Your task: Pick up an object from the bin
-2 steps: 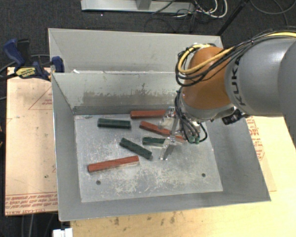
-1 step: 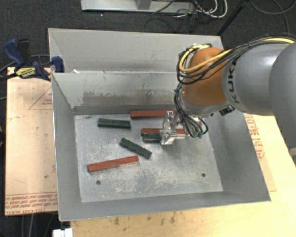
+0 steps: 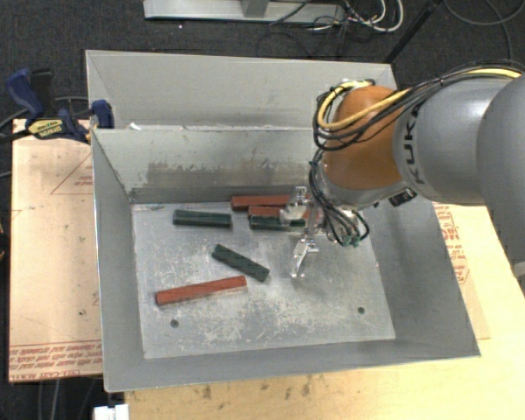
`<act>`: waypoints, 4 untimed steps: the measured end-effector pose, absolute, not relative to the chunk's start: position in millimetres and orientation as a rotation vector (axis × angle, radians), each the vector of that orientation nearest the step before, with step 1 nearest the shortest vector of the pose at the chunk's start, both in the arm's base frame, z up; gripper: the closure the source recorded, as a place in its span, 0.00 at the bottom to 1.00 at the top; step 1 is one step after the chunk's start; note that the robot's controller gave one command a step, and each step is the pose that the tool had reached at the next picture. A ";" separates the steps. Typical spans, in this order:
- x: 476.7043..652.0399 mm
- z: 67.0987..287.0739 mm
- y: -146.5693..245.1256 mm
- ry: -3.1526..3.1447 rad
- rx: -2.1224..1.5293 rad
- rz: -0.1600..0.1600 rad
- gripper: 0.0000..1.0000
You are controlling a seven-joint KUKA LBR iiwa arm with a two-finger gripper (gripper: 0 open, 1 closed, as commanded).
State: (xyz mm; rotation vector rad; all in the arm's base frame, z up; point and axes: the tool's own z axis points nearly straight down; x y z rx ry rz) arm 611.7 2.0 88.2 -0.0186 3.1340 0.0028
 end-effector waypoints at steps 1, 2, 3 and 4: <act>612.0 88.4 1.9 3.132 -0.018 0.003 0.00; 573.1 78.8 77.1 3.125 0.009 0.007 1.00; 573.1 78.8 77.1 3.125 0.009 0.007 1.00; 571.8 231.0 79.3 3.135 -0.081 0.001 1.00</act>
Offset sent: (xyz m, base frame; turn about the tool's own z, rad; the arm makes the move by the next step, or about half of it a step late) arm -0.0450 0.0731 -0.0182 0.0184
